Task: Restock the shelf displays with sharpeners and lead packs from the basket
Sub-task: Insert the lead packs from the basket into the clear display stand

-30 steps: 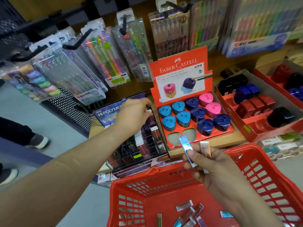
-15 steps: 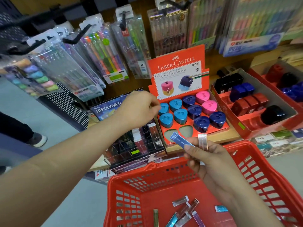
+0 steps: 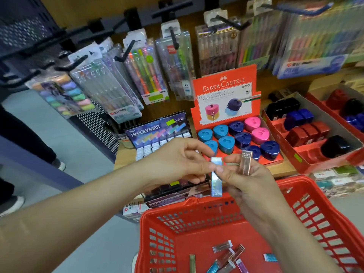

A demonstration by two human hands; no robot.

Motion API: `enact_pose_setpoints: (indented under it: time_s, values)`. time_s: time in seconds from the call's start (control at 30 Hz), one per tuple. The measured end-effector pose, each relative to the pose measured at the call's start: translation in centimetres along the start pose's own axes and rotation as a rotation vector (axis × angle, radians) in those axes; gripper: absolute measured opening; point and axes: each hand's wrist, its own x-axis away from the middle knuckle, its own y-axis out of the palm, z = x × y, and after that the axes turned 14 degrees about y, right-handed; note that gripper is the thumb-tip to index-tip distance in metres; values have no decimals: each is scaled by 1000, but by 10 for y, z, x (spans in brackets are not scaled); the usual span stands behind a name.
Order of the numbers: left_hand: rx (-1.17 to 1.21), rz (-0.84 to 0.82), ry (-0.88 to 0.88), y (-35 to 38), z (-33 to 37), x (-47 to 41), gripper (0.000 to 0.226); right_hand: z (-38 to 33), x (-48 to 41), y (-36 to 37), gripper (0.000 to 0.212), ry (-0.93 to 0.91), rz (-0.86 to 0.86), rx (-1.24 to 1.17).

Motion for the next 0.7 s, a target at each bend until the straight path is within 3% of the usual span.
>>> enact_pose_setpoints:
  time_s: [0.07,0.17,0.3,0.4,0.57,0.7]
  values:
    - [63,-4,12,-6,-1,7,34,-1,0,6,47,8,3,120]
    - [-72,25,84,-12,1,18,11,6,-1,22,48,25,-53,228]
    - [-267,388,169,-52,4,18,4,9,-3,25,20,149,-90,-33]
    - [-439,635,207,-94,-6,17,10,6,3,15,24,237,-128,-204]
    - [-549,607,92,-105,-39,19,9,16,9,11,21,235,-49,-123]
    - [-546,564,105,-102,-49,14,15,20,10,8,18,207,4,5]
